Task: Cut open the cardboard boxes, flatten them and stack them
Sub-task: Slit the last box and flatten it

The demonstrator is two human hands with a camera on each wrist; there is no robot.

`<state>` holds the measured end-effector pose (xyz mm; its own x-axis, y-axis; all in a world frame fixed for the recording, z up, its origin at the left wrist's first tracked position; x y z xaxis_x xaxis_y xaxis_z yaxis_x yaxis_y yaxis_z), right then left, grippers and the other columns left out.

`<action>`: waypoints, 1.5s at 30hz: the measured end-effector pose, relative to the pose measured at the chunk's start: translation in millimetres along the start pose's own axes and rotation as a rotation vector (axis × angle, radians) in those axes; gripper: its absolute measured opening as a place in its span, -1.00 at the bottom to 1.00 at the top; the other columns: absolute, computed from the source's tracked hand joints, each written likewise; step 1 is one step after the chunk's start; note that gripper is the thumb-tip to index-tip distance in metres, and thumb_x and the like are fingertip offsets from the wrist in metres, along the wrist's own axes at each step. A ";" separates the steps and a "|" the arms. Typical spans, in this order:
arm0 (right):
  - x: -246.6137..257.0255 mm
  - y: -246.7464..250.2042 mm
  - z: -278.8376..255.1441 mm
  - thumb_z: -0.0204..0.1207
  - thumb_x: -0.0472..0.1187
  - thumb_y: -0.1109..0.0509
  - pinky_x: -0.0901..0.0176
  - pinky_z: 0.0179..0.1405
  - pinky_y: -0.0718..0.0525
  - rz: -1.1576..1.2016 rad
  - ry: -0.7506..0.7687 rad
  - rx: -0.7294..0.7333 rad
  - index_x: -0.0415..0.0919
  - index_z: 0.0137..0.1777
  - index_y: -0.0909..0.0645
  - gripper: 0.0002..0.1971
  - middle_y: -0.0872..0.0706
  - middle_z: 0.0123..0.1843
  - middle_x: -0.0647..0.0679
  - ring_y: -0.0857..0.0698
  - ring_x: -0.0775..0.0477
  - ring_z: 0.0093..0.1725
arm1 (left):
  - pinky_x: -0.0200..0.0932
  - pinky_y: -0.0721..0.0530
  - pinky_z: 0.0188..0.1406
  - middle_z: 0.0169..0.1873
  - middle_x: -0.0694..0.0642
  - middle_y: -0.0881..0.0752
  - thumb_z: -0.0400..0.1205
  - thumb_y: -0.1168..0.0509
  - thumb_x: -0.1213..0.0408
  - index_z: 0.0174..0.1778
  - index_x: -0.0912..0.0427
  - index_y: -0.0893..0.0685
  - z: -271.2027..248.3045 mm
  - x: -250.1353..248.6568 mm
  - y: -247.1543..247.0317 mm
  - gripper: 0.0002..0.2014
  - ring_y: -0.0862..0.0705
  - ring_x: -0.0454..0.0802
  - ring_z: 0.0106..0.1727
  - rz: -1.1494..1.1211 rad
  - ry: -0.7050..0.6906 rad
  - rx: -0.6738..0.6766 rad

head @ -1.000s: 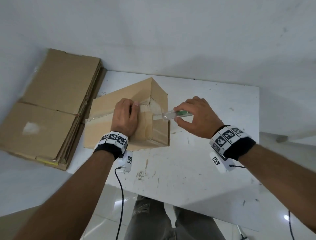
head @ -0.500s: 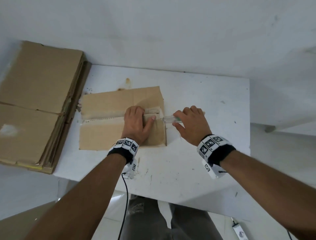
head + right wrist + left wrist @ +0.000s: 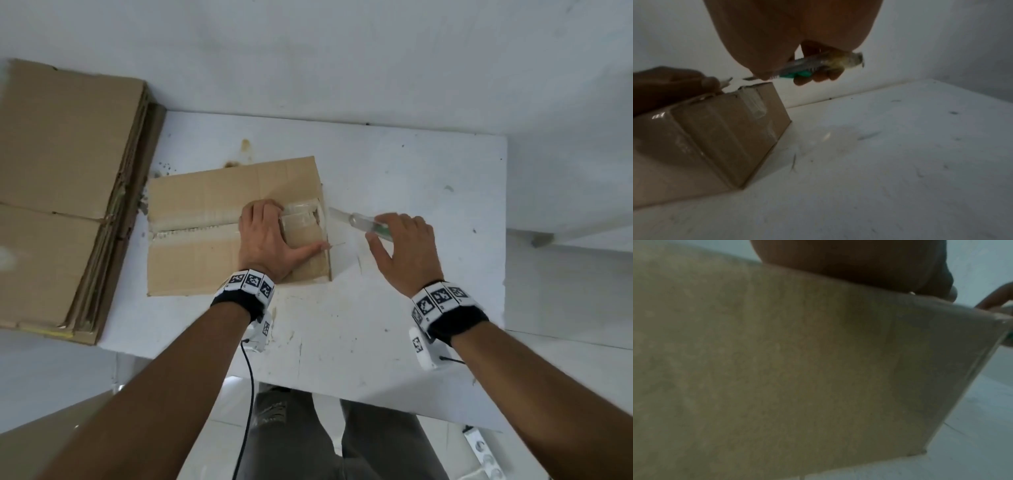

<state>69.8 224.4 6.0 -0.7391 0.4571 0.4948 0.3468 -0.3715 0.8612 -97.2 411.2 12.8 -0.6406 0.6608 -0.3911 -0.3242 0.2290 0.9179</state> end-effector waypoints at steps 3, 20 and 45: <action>-18.1 -15.2 -12.1 0.72 0.14 -0.24 0.00 -0.16 -0.61 0.067 -0.170 0.207 -0.07 0.24 -0.57 -0.68 -0.70 -0.08 -0.02 -0.64 -0.13 -0.15 | 0.22 -0.45 0.28 -0.01 0.13 -0.58 0.20 -0.23 -0.73 0.01 0.22 -0.53 4.6 -14.5 11.2 -0.01 -0.53 0.18 0.08 0.118 0.012 -0.001; -39.4 -85.5 -15.8 0.61 -0.44 -0.24 -0.25 0.18 -0.63 0.044 -0.323 0.550 -0.03 0.80 0.02 -0.17 -0.40 0.35 -0.36 -0.55 -0.45 0.22 | 0.28 -0.27 0.67 0.74 0.12 -0.23 0.57 -0.15 -0.48 0.77 0.08 -0.19 -146.4 73.9 61.7 -0.03 -0.25 0.14 0.70 0.225 0.172 0.519; 140.0 -61.4 9.0 0.10 0.48 -0.62 0.24 0.02 -0.75 0.903 -0.744 0.326 -0.08 0.75 -0.09 0.31 -0.48 0.57 -0.06 -0.63 -0.08 0.33 | 0.15 -0.59 0.51 0.44 0.00 -0.63 0.34 -0.41 -0.49 0.60 0.00 -0.39 14.0 76.4 118.8 -0.01 -0.66 -0.07 0.40 -0.824 0.379 0.579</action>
<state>-49.8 318.5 23.4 0.3187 0.5305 0.7855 0.7741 -0.6239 0.1074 -174.9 498.9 93.0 -0.5820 -0.0939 -0.8077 -0.4397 0.8719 0.2155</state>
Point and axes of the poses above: each hand's wrist, its own z-axis towards the middle knuckle, its own y-axis out of the back of the hand, x = y × z, the point moved 8 cm from there along z, towards the middle knuckle
